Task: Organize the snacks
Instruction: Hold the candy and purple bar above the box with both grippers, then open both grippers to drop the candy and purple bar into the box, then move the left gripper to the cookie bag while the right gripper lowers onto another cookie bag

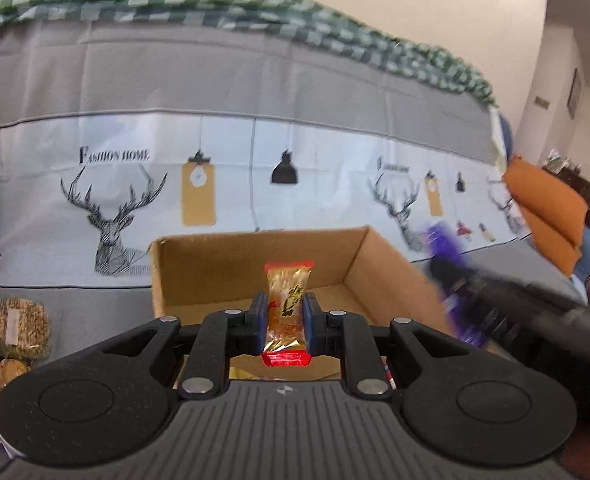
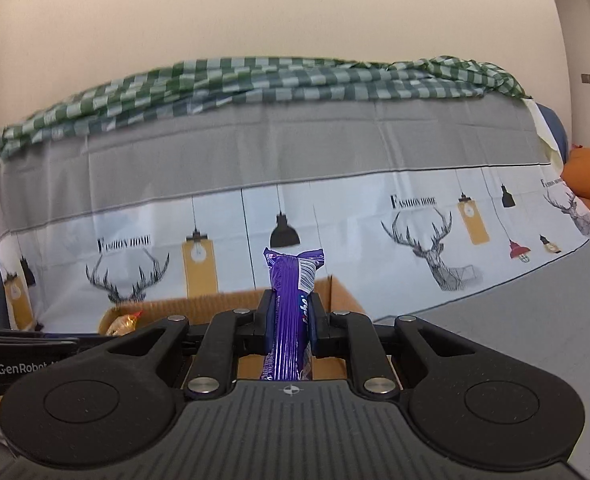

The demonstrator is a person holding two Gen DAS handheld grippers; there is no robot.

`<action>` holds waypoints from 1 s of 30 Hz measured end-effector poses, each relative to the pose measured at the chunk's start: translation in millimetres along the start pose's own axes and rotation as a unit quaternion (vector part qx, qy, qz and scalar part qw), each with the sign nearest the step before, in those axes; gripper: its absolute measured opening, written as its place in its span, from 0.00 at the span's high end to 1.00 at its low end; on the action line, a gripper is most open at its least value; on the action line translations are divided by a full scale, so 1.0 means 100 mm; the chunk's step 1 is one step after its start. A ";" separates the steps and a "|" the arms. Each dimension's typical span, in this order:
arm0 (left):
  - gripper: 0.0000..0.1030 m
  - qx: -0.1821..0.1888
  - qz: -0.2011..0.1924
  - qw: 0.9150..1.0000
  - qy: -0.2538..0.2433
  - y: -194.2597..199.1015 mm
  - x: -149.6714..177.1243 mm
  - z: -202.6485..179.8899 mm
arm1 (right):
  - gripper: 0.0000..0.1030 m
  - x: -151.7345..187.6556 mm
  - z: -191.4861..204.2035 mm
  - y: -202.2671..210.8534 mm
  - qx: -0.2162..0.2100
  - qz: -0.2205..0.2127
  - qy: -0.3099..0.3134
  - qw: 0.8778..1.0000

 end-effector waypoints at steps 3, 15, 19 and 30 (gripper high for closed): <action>0.45 -0.015 -0.031 0.999 -0.003 0.19 0.01 -0.03 | 0.55 0.09 0.04 0.16 0.024 -0.006 0.019 0.999; 0.45 -0.060 -0.051 0.997 0.028 0.81 0.31 0.08 | 0.30 0.19 0.05 0.88 -0.001 -0.069 -0.009 0.998; 0.45 -0.046 -0.045 0.997 0.038 1.01 0.44 -0.03 | 0.28 0.17 -0.03 1.19 -0.006 -0.078 -0.047 0.996; 0.56 -0.105 -0.113 0.988 0.002 0.81 -0.36 0.29 | 0.25 -0.43 0.26 1.05 0.015 -0.141 -0.044 0.989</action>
Point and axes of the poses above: each gripper's, at about its wrist camera, not at the fingertips, and y roughly against the way its jaws point, z to its left, x to its underside, the point moved 10 cm from there along -y, roughly the way its jaws point, and after that the axes turned 4 degrees about -y, right-handed, at the moved point
